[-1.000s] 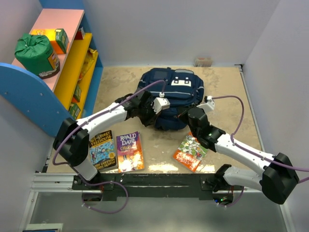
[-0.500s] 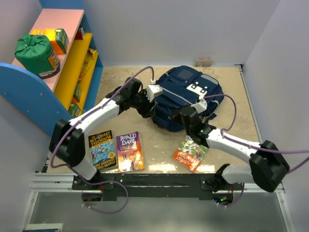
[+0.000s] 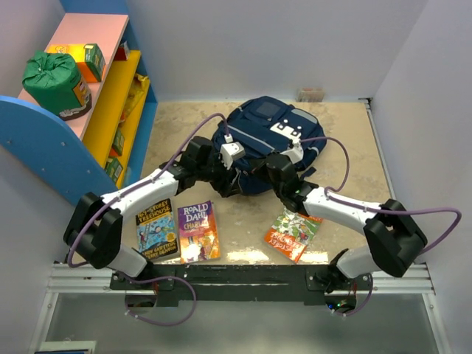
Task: Pack the student bag
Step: Unzip the student bag at the center of the board.
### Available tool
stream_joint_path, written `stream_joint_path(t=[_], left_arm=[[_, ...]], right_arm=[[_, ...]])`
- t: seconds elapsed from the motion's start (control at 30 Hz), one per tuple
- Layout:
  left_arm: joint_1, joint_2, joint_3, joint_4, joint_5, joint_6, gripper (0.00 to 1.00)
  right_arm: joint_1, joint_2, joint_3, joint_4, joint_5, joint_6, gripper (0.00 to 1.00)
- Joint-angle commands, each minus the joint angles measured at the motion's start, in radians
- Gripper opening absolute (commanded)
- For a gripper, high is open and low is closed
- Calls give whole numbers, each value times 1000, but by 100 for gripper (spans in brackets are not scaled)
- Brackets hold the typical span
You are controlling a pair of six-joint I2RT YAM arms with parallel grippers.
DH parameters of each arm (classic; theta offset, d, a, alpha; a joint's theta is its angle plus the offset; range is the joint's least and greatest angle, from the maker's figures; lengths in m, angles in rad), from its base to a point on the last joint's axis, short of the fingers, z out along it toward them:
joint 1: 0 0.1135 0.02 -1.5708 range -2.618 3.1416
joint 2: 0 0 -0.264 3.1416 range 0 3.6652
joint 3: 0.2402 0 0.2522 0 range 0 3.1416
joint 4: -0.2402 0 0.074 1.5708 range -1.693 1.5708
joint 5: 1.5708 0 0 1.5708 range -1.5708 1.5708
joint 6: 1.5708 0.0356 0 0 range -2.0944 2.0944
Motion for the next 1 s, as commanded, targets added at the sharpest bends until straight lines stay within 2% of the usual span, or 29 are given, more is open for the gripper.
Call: stream_joint_path(t=[0.0, 0.13, 0.33, 0.67, 0.97], left_arm=[[3, 14, 0, 122, -46, -98, 69], [3, 23, 9, 131, -1, -161, 69], [8, 75, 3, 153, -10, -269, 66], [31, 144, 32, 176, -121, -318, 58], [35, 184, 29, 232, -103, -365, 49]], right_arm=[[23, 10, 75, 162, -74, 61, 0], [31, 23, 86, 162, -69, 51, 0], [43, 20, 89, 168, -60, 57, 0], [86, -6, 115, 157, -43, 83, 0], [123, -22, 106, 160, -31, 95, 0]])
